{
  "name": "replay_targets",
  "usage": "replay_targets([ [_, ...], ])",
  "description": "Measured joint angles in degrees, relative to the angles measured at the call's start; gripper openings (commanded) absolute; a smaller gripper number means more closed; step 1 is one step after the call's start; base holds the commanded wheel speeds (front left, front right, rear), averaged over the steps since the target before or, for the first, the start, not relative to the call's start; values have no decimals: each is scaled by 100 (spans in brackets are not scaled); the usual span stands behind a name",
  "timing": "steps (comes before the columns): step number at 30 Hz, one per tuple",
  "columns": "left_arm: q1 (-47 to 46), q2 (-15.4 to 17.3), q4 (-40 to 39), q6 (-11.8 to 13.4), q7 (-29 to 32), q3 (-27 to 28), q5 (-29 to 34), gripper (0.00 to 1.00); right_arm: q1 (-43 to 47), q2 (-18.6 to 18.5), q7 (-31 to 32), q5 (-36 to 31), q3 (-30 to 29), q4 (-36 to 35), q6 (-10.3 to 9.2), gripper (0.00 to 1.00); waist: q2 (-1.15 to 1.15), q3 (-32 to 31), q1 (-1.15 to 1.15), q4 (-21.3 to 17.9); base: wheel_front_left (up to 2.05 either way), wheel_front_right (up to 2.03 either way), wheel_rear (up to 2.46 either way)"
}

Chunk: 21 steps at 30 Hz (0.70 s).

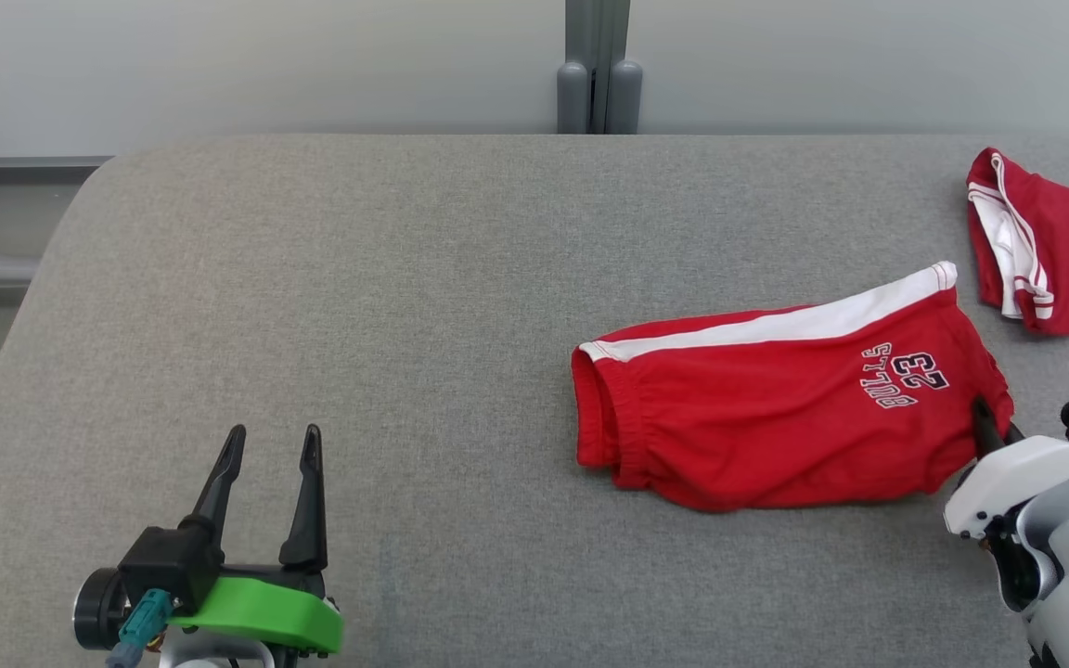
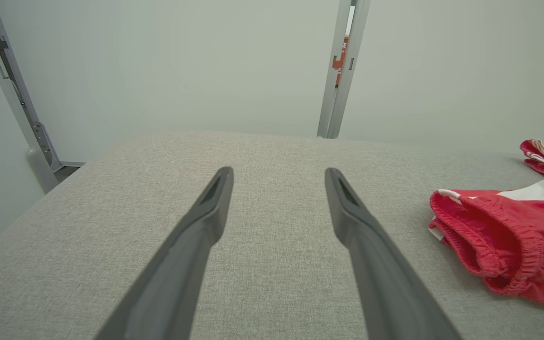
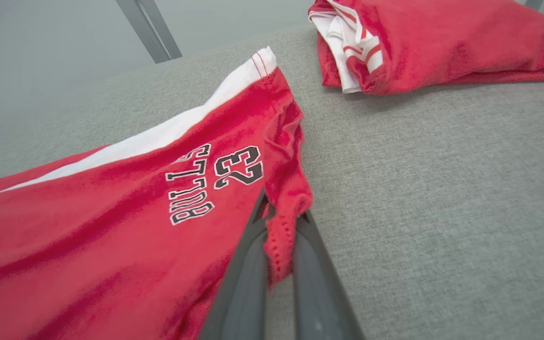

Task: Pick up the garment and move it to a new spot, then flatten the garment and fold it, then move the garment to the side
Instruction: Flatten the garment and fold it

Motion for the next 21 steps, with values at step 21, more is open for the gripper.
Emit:
replay_targets([
  [21, 246, 22, 19, -1, 0, 2, 21, 100, 227, 858, -5, -899, 1081, -2060, -1, 0, 0, -440, 0, 177, 0, 0, 0],
])
